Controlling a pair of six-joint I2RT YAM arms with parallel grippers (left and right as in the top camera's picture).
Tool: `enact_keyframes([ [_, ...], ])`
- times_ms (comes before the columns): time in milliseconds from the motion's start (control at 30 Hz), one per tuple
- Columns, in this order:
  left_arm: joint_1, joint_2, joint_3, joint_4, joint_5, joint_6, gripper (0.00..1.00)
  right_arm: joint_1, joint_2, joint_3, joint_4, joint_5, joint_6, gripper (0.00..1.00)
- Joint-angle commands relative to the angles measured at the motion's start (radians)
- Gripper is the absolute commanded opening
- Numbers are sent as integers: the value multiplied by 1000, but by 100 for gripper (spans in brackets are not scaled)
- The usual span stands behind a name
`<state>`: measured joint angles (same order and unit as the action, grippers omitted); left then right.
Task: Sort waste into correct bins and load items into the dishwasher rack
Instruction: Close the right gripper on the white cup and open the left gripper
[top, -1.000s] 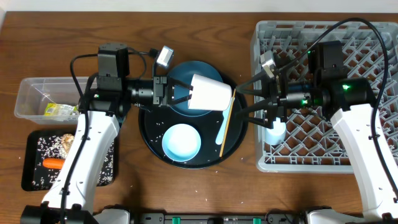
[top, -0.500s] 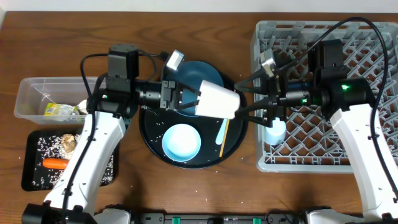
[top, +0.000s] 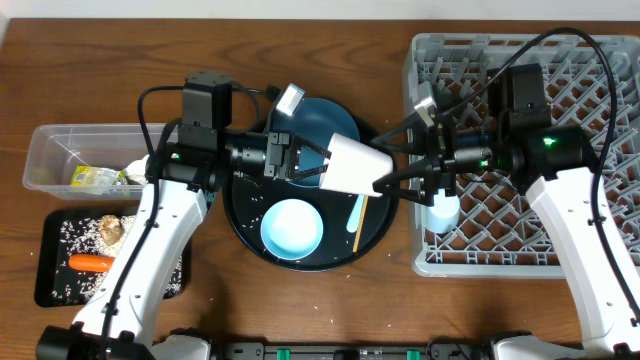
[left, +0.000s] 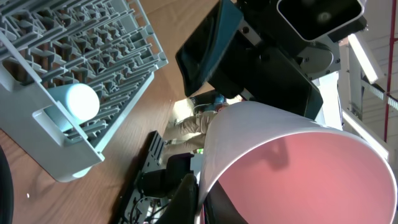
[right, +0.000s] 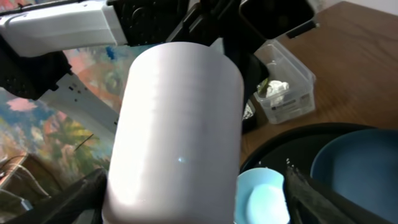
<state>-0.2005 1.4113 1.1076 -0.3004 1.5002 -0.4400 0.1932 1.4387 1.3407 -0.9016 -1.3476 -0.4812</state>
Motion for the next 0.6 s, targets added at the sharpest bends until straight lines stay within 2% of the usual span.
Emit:
enact_keyframes([
  [0,-2,3,7,11,6,21,6,29,-4,12,1,-18,-21,81],
  [267,-2,3,7,18,6,21,6,46,-4,12,0,-2,-21,80],
  [467,-2,3,7,26,6,21,6,46,-4,12,0,-2,-21,67],
  [567,-2,3,7,33,6,20,6,46,-4,12,-2,20,-21,66],
])
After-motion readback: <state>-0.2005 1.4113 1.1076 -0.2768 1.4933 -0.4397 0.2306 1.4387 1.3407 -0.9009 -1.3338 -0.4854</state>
